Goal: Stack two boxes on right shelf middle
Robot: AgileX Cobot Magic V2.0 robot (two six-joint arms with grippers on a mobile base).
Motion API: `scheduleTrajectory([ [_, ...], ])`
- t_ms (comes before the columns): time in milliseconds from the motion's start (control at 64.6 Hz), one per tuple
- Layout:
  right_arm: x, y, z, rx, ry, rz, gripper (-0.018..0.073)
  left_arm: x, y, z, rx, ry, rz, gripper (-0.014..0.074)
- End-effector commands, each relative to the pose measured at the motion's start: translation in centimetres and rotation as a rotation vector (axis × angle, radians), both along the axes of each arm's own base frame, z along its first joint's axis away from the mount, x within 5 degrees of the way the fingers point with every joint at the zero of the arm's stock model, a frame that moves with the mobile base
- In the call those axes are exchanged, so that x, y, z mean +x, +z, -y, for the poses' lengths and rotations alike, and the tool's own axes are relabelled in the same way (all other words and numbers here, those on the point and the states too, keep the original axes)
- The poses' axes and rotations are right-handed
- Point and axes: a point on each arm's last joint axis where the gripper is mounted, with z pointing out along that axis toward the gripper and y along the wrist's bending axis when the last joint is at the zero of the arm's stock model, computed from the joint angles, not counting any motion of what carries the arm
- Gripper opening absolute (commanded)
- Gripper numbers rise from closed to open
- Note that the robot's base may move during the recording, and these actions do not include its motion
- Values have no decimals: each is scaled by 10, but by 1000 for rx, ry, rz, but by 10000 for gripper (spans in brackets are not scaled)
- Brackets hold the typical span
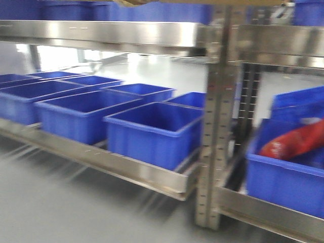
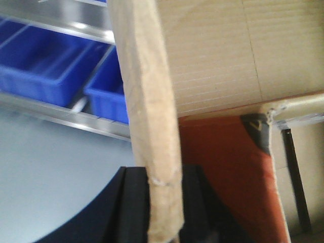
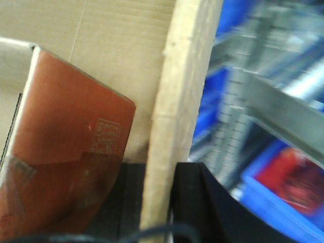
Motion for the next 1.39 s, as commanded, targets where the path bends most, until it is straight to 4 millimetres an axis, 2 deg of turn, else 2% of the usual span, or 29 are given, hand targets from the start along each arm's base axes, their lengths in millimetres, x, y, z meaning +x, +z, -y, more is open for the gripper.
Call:
scheduleTrajectory([
  [0,-3,9,1,23,-1,64,-153,-6,12,3,-47,-36,75,-111],
  [1377,-3,9,1,23,-1,64,-153,-6,12,3,-47,-36,75,-111],
])
